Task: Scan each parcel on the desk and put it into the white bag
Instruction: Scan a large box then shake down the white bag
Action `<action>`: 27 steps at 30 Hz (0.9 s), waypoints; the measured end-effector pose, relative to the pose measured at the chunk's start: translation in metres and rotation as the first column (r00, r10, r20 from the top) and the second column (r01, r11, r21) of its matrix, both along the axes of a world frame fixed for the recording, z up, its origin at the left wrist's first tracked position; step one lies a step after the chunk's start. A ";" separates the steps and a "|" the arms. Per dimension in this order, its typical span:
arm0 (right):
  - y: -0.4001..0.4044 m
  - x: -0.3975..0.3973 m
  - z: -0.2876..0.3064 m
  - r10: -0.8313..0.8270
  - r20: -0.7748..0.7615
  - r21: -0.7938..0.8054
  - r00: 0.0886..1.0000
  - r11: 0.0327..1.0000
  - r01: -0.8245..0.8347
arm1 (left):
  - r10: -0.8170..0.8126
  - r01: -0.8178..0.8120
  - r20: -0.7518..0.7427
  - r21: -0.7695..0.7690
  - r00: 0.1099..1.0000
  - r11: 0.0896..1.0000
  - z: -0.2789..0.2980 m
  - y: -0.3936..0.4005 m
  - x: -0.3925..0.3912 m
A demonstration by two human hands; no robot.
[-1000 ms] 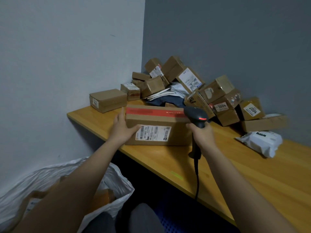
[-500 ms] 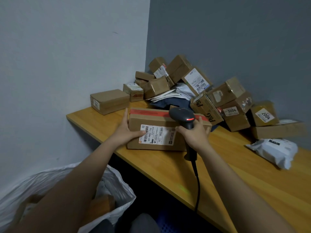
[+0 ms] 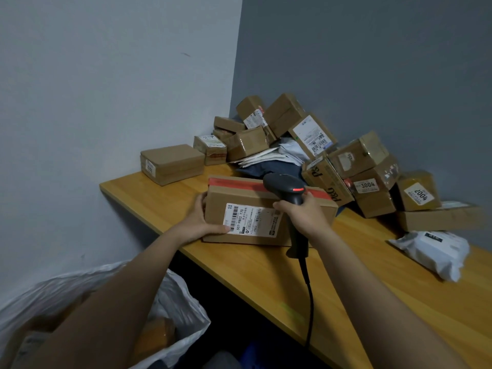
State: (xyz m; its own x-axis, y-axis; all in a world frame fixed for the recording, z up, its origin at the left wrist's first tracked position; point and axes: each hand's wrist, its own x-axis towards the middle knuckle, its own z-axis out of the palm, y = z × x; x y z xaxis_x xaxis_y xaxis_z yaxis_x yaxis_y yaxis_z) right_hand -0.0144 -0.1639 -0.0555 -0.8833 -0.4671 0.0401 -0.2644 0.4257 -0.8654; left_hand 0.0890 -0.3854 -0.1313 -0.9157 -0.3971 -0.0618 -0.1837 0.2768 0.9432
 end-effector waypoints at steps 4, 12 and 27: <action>-0.004 -0.003 -0.004 -0.003 -0.046 0.040 0.999 0.999 0.004 | 0.026 -0.027 -0.045 -0.039 0.999 0.999 -0.006 0.000 0.002; 0.011 0.006 -0.001 -0.095 -0.236 -0.153 0.967 0.986 0.060 | 0.120 -0.128 -0.202 -0.025 0.972 0.991 0.025 0.004 0.010; 0.063 0.070 0.026 0.128 -0.361 0.073 0.924 0.991 -0.109 | 0.165 -0.178 -0.373 -0.001 0.913 0.984 0.105 0.041 0.036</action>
